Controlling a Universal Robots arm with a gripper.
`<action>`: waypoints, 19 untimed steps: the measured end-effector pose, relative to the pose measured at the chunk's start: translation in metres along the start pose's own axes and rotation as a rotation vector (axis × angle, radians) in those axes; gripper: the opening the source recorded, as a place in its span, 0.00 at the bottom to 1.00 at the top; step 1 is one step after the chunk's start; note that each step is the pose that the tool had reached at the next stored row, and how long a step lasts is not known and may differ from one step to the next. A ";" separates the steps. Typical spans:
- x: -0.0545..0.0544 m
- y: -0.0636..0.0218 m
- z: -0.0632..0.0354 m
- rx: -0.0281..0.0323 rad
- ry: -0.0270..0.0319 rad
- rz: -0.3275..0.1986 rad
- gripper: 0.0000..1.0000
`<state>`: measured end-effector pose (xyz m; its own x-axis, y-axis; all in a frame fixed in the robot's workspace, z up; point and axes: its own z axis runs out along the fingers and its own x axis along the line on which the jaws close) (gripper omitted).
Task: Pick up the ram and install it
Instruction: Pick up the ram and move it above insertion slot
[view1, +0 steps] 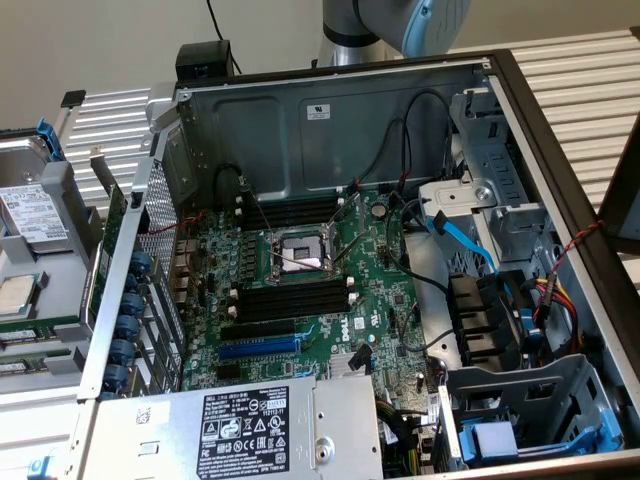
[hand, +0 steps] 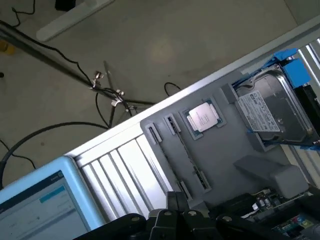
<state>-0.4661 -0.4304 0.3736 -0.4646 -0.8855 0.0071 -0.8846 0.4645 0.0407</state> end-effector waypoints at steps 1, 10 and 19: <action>0.000 0.0000 0.0001 0.0004 0.0005 -0.018 0.11; 0.000 -0.0001 0.0014 0.0106 0.0028 -0.180 0.11; 0.000 -0.0004 0.0089 0.0252 0.0041 -0.345 0.11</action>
<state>-0.4661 -0.4304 0.3647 -0.1380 -0.9904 0.0012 -0.9903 0.1380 0.0167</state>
